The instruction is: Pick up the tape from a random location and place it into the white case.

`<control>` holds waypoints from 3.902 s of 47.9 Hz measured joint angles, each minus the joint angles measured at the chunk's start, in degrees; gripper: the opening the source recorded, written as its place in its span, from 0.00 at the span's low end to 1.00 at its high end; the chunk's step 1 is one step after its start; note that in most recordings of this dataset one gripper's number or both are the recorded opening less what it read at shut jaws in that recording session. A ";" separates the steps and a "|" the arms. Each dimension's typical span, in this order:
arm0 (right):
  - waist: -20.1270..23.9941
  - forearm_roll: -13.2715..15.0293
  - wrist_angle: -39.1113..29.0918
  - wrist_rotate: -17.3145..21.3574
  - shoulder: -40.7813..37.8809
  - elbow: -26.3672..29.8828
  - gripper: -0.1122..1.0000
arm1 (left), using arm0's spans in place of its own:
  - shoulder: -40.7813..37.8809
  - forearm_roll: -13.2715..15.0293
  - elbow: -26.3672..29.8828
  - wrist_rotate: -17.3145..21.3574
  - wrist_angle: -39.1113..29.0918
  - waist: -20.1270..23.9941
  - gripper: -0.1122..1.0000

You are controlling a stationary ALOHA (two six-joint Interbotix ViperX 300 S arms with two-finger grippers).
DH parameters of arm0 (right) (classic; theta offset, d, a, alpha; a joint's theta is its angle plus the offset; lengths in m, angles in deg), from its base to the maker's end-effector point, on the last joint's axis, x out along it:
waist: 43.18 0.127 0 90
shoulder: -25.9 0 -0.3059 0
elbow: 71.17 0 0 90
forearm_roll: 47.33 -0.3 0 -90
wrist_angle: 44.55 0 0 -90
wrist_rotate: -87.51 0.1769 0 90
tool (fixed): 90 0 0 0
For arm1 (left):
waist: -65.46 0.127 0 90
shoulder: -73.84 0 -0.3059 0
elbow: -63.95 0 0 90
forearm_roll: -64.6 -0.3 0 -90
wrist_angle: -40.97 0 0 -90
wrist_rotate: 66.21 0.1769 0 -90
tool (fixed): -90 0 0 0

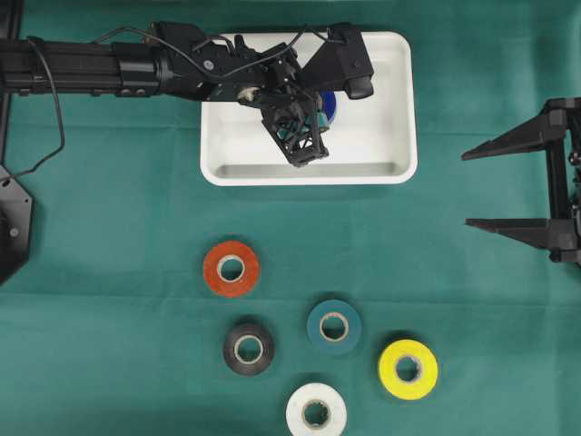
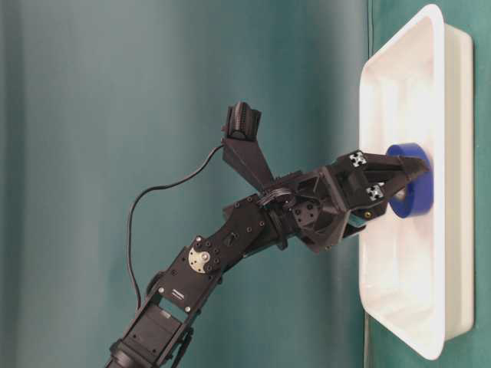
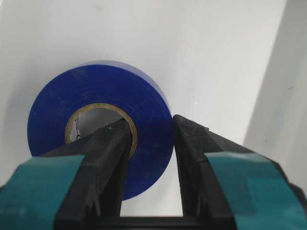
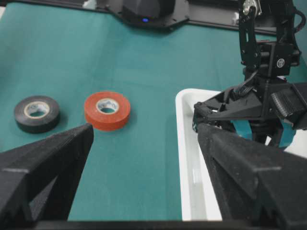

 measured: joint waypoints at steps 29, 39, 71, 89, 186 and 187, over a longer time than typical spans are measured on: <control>0.09 0.00 -0.09 0.00 0.00 0.18 0.90 | 0.44 0.09 -0.09 0.18 -1.05 -0.44 0.96; 0.00 0.00 -0.97 0.00 0.00 0.70 0.90 | 5.80 0.00 -0.09 0.09 -2.20 -0.70 0.96; 0.00 0.00 -1.58 0.18 0.09 0.97 0.90 | 22.41 0.09 0.70 0.18 -9.93 -1.93 0.96; 0.00 0.00 -1.76 0.09 0.09 1.32 0.90 | 23.73 0.09 -1.93 0.09 -7.91 -9.58 0.96; 0.00 0.00 -4.13 0.18 -0.09 0.62 0.90 | 78.75 0.53 -61.61 -0.26 24.87 -12.13 0.96; 0.00 0.00 -4.13 0.18 -0.26 0.62 0.90 | 78.66 0.62 -61.61 -0.26 25.05 -12.13 0.96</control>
